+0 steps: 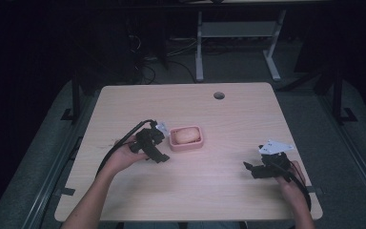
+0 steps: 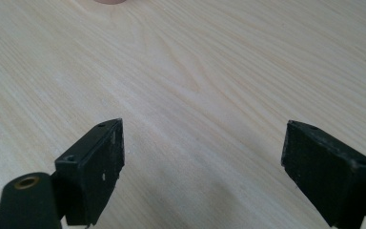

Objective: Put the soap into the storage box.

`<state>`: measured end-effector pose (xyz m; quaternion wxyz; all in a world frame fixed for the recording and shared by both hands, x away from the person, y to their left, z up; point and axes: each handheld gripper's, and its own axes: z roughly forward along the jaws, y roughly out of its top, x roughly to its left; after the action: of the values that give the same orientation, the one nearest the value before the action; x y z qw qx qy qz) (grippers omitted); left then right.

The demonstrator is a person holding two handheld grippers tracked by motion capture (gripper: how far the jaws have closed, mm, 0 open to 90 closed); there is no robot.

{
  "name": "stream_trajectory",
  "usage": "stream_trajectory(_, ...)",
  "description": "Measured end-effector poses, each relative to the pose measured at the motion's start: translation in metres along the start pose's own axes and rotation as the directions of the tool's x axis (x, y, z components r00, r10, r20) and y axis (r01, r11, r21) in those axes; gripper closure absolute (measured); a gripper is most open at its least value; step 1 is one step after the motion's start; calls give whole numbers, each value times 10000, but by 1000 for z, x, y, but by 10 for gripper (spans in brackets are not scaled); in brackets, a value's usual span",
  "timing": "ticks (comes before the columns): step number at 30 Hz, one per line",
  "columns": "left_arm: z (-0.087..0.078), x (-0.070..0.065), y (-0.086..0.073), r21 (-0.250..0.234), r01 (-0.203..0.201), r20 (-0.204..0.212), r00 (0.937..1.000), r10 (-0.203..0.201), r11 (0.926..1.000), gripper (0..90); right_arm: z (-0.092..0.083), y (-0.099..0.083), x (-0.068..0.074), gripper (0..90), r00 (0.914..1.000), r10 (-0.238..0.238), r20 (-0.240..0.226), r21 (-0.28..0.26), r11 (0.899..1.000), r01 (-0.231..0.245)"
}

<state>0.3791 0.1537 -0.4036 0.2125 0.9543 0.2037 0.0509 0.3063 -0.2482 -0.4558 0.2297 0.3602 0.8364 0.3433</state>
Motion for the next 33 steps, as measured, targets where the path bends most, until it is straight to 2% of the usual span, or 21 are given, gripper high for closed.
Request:
stream_trajectory(12, -3, -5, -14, -184, 148, -26, 9999, -148, 9997, 242, -1, -1, -1, 139, 10000, 25, 71, 30, 10000, -26)
stream_trajectory(33, -8, -14, -41, -130, 199, -178, 9996, -201, 9997, 242, -1, -2, -2, 139, 9999, 52, 116, 121, 9999, -54)
